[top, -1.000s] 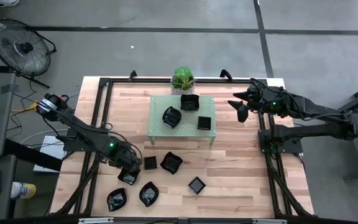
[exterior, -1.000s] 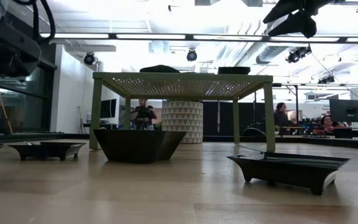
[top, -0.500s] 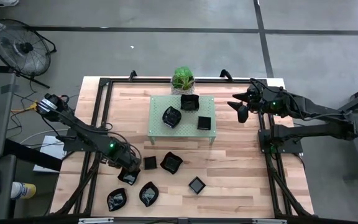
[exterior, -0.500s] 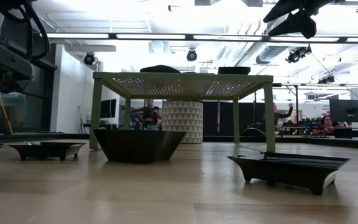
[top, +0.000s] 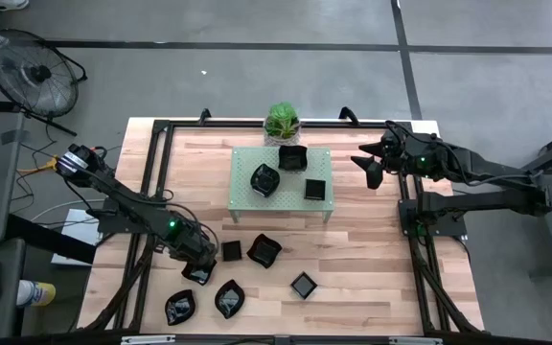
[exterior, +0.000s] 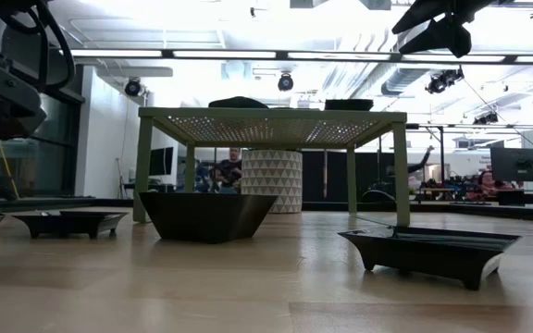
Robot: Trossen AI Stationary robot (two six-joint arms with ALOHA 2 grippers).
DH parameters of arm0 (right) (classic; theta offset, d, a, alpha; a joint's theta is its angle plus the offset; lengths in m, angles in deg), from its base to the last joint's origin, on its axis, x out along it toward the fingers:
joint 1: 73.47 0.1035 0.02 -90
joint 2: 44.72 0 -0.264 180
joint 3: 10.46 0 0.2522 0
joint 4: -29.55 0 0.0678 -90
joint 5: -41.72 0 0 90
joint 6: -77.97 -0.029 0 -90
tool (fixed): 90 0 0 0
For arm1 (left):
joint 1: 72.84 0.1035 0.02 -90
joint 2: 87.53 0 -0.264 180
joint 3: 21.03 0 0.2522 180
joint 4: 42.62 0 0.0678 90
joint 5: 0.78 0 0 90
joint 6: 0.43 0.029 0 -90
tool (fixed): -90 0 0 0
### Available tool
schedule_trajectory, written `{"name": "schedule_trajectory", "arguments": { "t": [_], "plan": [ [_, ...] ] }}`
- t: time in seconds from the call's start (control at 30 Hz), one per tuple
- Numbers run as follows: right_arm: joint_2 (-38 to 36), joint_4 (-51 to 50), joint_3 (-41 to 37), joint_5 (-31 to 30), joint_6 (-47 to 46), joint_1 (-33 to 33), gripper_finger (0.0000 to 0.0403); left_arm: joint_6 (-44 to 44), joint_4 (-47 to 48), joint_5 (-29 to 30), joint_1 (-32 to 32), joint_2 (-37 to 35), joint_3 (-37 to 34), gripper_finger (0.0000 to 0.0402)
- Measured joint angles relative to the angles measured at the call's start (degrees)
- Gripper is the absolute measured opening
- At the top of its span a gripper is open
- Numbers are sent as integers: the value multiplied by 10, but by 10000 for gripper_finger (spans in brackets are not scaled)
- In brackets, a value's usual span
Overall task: Pick & Place Mini shaped plates
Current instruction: Stack the black distorted square plate on the other black distorted square plate on the shelf
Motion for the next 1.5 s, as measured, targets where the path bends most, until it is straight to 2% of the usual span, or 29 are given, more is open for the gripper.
{"name": "schedule_trajectory", "arguments": {
  "t": [0.13,0.2,0.43,0.7,0.97,1.17,1.33,1.5],
  "plan": [
    [0,0,0,0,0,0,232,0,1,-2,0,0,0,18],
    [0,0,0,0,0,0,232,0,-1,-3,0,-1,0,6],
    [0,0,0,0,6,0,232,9,1,-12,0,-6,0,3],
    [0,-3,0,10,6,0,232,0,15,8,0,-69,2,1],
    [0,-7,0,17,6,0,232,9,143,64,0,-121,93,0],
    [0,-7,0,17,6,0,232,36,250,152,0,-123,213,0],
    [0,-7,0,17,5,0,232,86,288,289,0,-123,303,0],
    [0,-1,0,17,4,0,232,162,283,475,0,-113,359,0]
  ]
}}
